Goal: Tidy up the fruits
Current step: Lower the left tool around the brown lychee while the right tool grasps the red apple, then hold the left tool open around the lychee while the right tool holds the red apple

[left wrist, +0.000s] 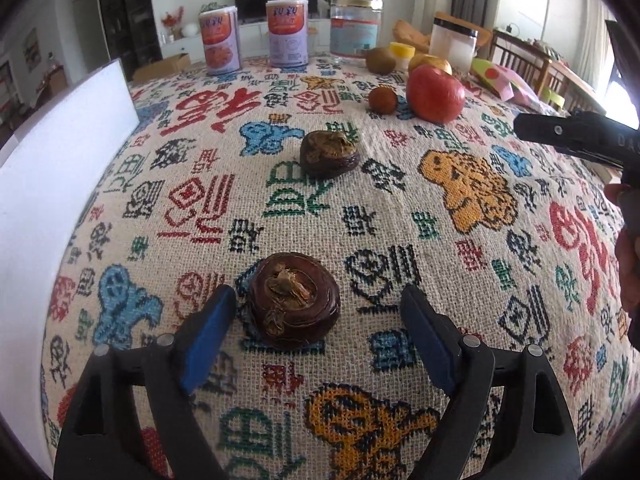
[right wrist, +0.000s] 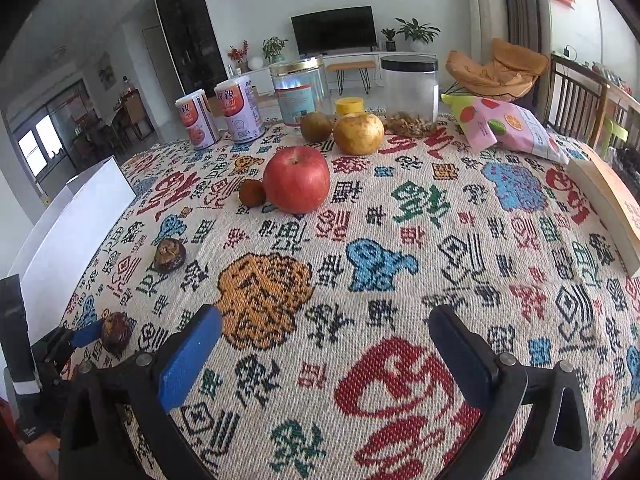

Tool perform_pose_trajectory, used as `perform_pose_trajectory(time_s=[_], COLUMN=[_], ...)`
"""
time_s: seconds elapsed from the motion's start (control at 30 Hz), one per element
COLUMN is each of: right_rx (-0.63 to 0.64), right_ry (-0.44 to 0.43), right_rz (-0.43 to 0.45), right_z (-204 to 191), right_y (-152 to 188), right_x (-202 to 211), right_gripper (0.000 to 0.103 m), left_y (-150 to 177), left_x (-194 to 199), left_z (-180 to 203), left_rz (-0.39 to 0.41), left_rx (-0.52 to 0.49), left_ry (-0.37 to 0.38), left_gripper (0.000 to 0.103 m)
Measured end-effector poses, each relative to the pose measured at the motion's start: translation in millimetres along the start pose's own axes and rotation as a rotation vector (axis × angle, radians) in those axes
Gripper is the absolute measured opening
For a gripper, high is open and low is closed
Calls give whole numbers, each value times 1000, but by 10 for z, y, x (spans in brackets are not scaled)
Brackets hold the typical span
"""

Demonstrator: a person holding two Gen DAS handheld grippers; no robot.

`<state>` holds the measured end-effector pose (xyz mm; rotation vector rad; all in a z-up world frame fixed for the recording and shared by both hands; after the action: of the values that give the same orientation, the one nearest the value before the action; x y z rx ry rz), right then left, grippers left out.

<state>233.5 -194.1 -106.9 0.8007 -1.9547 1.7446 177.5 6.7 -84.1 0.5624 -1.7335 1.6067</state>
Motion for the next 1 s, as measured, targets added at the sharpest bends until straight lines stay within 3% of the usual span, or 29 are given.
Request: perform_pose_trajectory(time_s=[0.1, 0.23, 0.27, 0.3, 0.33, 0.37, 0.47, 0.57, 0.77, 0.87, 1.0], right_rx=[59, 88, 68, 40, 3, -30, -52, -4, 101, 87, 110], right_ry=[-23, 0, 1, -11, -26, -34, -70, -94, -156, -130, -32], right_rz=[-45, -87, -91, -86, -77, -70, -65, -114, -169, -179, -128], right_z=[-137, -263, -257, -244, -218, -194, -165, -149, -238, -226, -250], right_y=[-360, -580, -608, -635, -655, -666, -587, -421, 209, 569, 933], right_x=[-597, -1189, -1271, -1309, -1321, -1308, -1196, -990, -148, 235, 516], right_gripper=[102, 101, 97, 74, 67, 67, 67, 67, 67, 67, 67], left_y=[-1, 2, 2, 3, 4, 4, 6, 0, 4, 5, 6], left_x=[-9, -10, -10, -10, -10, -11, -9, -16, -14, -17, -17], left_z=[-15, -18, -18, -18, -17, -16, -16, -19, -10, -7, -7], left_rz=[-4, -4, -4, -4, -4, -4, -4, -4, -4, -5, -6], left_rx=[6, 7, 7, 7, 7, 7, 6, 5, 1, 1, 0], left_ry=[-4, -3, -2, -2, -2, -2, -3, -4, -12, -20, -22], left_gripper=[89, 89, 89, 89, 89, 89, 89, 90, 90, 92, 92])
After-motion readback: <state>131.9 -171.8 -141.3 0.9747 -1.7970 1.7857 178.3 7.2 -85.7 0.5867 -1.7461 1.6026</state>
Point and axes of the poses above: each gripper's, at about its wrist camera, not at the fingertips, and x roughly against the way its jaws point, z to its right, y to its underside, the point moved 1 cm from there along -x, roughly the way its jaws point, and after that the axes turned 5 degrees about z, right-handed, at the moved point
